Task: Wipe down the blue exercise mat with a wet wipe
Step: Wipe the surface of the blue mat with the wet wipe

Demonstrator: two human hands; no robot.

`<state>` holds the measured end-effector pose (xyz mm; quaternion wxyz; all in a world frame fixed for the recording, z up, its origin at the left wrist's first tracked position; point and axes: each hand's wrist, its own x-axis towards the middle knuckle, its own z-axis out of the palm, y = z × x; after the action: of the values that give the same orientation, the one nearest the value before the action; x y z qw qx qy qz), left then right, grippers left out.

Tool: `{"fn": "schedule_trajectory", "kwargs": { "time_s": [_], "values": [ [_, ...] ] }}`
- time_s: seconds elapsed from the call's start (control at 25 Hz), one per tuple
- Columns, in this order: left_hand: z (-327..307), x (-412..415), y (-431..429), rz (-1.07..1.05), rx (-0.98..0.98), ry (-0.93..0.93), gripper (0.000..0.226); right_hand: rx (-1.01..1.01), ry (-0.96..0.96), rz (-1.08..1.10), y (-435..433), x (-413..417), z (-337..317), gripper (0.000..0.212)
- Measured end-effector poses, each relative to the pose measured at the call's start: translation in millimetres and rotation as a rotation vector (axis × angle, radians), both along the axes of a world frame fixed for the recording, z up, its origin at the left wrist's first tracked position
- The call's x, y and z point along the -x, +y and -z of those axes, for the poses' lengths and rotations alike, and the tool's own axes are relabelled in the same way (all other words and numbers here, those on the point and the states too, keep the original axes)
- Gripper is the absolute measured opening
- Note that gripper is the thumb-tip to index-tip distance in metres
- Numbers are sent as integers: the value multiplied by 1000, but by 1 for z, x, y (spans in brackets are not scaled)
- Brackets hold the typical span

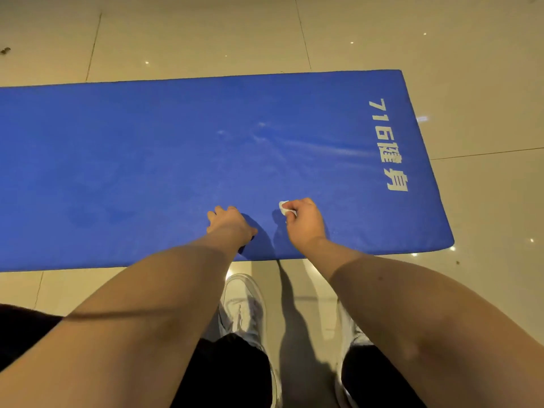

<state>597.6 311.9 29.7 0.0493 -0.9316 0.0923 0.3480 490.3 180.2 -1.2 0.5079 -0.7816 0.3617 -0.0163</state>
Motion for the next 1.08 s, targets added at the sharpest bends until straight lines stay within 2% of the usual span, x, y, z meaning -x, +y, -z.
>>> {"fn": "schedule_trajectory", "kwargs": {
  "time_s": [0.12, 0.24, 0.56, 0.64, 0.76, 0.84, 0.92, 1.08],
  "values": [
    [-39, 14, 12, 54, -9, -30, 51, 17, 13, -99, 8, -5, -27, 19],
    [-72, 19, 13, 84, 24, -71, 43, 14, 32, -126, 10, -22, -58, 15],
    [-90, 22, 52, 29, 209, -25, 39, 124, 51, -123, 32, -31, -106, 20],
    [-94, 21, 61, 5, 244, -4, 40, 178, 93, -175, 31, -33, -120, 21],
    [-81, 16, 60, 8, 271, 7, 30, 310, 209, -326, 16, -40, -136, 28],
    [-70, 13, 60, -2, 272, 12, 28, 339, 294, -427, 11, -40, -134, 31],
    [-55, 13, 64, -23, 269, 26, 29, 306, 330, -425, 8, -34, -111, 32],
    [-8, 11, 69, -76, 190, 12, 36, 155, 287, -115, 8, -2, -32, 20]
  ]
}}
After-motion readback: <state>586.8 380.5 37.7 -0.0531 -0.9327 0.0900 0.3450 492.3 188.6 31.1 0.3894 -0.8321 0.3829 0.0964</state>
